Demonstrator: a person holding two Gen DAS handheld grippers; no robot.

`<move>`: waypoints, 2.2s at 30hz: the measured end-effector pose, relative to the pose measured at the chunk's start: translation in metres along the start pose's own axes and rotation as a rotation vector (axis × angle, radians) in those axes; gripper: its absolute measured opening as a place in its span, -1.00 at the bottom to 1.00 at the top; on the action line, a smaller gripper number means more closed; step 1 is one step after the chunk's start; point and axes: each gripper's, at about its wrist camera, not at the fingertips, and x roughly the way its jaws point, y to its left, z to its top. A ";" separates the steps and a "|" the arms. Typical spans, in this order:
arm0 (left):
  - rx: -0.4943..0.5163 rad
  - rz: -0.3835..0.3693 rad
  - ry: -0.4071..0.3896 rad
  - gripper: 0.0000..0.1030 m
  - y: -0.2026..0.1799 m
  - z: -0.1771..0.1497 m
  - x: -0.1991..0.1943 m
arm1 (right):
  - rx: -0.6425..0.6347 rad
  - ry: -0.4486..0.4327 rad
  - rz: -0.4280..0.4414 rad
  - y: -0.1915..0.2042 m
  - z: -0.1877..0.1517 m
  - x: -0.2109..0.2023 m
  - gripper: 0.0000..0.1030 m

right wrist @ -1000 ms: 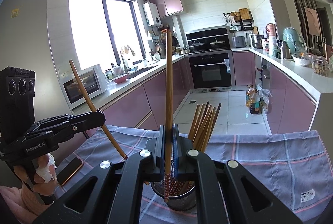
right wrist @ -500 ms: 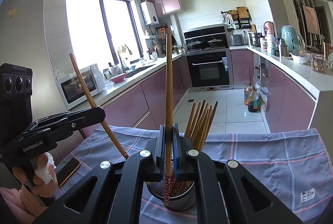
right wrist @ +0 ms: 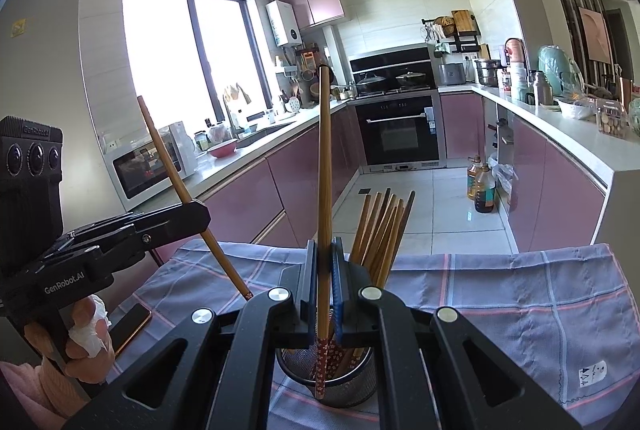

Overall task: Organize utensils
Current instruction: 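Push the left gripper's chopstick down into the mesh cup while the right gripper brings its chopstick over, then insert the right gripper's chopstick into the mesh cup and open both grippers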

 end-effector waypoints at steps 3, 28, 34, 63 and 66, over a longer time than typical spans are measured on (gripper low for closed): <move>0.001 0.001 0.004 -0.85 0.000 -0.001 0.001 | 0.001 0.001 0.000 0.000 0.000 0.000 -0.89; 0.005 0.015 0.107 -0.85 -0.001 -0.008 0.039 | 0.020 0.056 -0.002 -0.005 -0.013 0.021 -0.89; 0.004 0.013 0.142 -0.85 0.002 -0.011 0.051 | 0.048 0.009 0.022 -0.005 -0.003 0.013 -0.89; -0.019 0.012 0.227 -0.69 0.017 -0.035 0.095 | 0.051 0.199 -0.016 -0.012 -0.027 0.065 -0.84; -0.017 0.012 0.223 -0.43 0.018 -0.040 0.094 | 0.058 0.194 -0.024 -0.014 -0.028 0.063 -0.71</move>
